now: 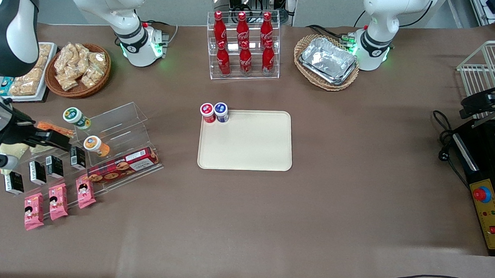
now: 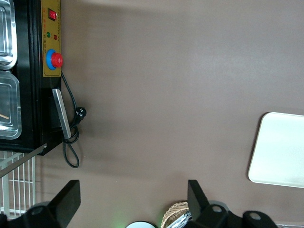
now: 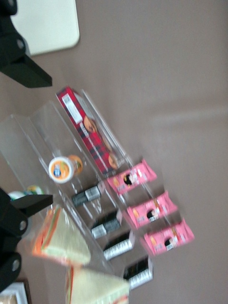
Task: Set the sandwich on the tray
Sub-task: 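Move the right gripper over the wrapped sandwiches in the acrylic rack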
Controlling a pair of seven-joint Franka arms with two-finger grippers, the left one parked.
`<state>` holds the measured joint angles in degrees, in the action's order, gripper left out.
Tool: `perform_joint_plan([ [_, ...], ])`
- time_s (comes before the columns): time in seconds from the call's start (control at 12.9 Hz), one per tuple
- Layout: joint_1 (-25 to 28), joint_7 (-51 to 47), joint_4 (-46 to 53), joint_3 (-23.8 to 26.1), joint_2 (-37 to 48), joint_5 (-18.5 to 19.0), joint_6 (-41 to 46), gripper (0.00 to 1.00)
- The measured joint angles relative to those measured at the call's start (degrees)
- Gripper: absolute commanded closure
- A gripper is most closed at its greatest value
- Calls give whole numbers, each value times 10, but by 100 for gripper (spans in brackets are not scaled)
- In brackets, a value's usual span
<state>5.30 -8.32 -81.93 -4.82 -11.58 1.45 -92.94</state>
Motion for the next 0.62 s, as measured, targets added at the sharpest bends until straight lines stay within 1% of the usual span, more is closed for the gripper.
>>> perform_joint_plan([
  [0.08, 0, 0, 0, 0, 5, 18, 4, 0],
  [0.16, -1, -1, 0, -1, 12, 24, 12, 0],
  [0.39, -6, -3, 0, -28, 24, 26, 27, 0],
  [0.47, -15, -3, 0, -41, 24, 17, 27, 0],
  [0.62, -45, 11, -1, -68, 24, -13, 27, 0],
])
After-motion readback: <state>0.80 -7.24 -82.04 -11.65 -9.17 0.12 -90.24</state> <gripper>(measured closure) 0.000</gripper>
